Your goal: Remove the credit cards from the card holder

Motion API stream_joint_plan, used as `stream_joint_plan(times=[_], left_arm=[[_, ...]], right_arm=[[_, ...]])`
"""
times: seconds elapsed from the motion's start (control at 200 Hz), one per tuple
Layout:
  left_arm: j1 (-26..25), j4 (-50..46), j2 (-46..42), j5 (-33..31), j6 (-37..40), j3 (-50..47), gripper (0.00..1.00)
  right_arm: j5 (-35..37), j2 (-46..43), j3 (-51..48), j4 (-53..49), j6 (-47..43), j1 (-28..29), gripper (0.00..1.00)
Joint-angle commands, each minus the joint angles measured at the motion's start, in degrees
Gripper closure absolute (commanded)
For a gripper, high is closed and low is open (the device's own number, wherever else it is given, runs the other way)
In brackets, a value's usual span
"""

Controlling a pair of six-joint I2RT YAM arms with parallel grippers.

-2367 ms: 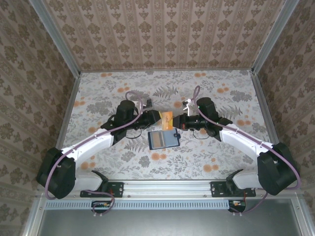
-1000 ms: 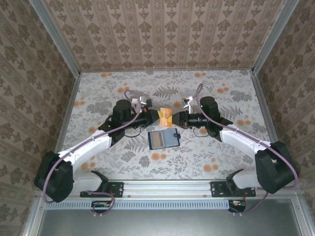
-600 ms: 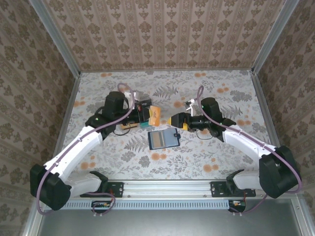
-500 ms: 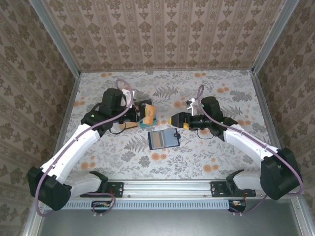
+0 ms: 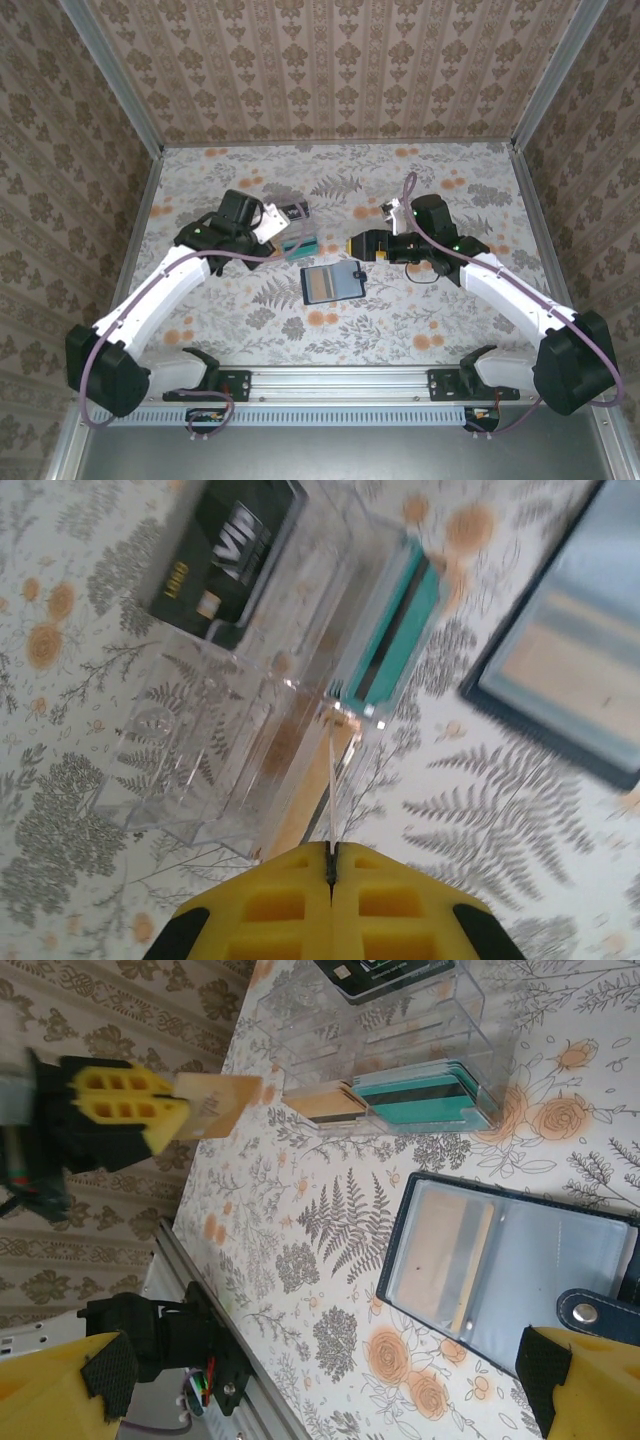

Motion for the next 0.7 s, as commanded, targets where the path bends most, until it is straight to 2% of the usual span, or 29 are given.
stream_joint_plan(times=[0.0, 0.29, 0.69], left_arm=[[-0.1, 1.4, 3.0, -2.9, 12.3, -0.9, 1.00], [-1.7, 6.1, 10.8, -5.9, 16.1, -1.8, 1.00], [-1.1, 10.8, 13.9, -7.5, 18.2, -5.0, 1.00]], right_arm=[[1.7, -0.8, 2.0, -2.5, -1.8, -0.2, 0.00], [2.1, 1.0, 2.7, -2.3, -1.8, -0.2, 0.00], [1.7, 3.3, 3.7, -2.4, -2.0, -0.4, 0.00]])
